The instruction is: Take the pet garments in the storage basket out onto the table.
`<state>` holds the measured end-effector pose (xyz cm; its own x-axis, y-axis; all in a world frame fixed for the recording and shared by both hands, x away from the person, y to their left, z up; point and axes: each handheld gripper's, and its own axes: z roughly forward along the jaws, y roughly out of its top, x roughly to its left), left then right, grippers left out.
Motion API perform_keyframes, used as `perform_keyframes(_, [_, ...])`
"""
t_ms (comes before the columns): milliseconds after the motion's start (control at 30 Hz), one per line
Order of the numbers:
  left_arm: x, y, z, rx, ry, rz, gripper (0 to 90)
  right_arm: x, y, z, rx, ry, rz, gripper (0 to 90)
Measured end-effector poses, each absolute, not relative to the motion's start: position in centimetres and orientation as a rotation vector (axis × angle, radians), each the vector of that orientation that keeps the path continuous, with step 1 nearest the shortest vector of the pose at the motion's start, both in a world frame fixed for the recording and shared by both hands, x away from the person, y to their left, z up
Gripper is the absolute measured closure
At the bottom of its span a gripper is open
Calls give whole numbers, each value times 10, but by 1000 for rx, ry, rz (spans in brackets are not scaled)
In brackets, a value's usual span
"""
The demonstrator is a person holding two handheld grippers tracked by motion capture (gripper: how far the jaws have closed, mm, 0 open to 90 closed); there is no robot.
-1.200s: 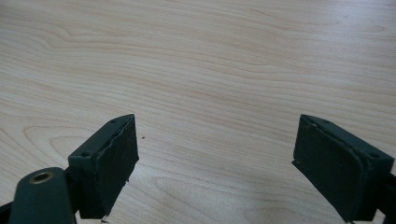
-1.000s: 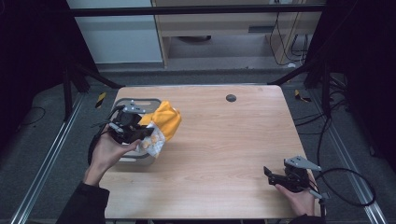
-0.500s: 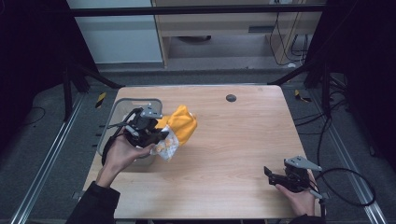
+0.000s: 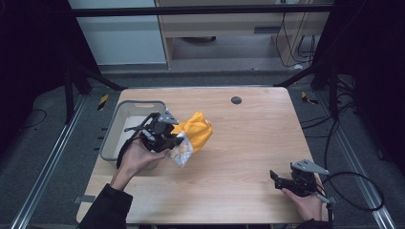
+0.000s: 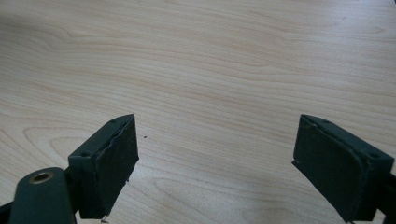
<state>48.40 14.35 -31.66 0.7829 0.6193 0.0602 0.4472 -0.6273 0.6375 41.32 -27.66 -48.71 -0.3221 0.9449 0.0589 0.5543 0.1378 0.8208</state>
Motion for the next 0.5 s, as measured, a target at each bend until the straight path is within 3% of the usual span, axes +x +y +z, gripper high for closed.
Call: perform_keyframes(500, [492, 115, -336, 2412, 732, 320, 828, 413, -277, -487, 1433, 1943, 1071, 137])
